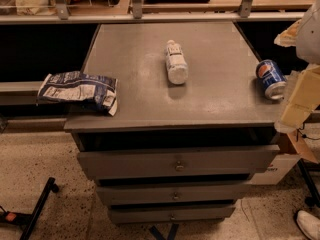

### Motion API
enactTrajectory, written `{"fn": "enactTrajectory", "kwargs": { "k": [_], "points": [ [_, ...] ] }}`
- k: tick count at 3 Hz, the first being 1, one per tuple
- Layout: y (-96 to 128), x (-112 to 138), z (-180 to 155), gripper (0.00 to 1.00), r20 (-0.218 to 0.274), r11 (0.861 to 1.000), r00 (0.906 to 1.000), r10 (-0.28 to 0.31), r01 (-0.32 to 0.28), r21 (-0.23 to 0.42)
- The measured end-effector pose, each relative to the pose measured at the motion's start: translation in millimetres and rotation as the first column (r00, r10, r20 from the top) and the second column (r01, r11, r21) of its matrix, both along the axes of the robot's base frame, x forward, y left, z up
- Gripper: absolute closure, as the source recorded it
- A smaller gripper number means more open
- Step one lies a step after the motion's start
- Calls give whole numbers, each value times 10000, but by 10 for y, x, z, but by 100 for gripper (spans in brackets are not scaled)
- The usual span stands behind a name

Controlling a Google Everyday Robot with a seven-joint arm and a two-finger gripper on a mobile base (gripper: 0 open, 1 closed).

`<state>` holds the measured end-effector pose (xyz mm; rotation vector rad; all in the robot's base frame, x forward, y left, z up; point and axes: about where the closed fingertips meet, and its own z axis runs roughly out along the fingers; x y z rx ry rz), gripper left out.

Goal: Place pepsi can upright

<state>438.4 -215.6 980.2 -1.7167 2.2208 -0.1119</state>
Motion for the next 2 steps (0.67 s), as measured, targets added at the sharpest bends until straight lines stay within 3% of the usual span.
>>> {"fn": "enactTrajectory", "kwargs": {
  "k": [2],
  "points": [
    [16,57,14,0,186,9996,9998,-112,117,-269]
  ]
}}
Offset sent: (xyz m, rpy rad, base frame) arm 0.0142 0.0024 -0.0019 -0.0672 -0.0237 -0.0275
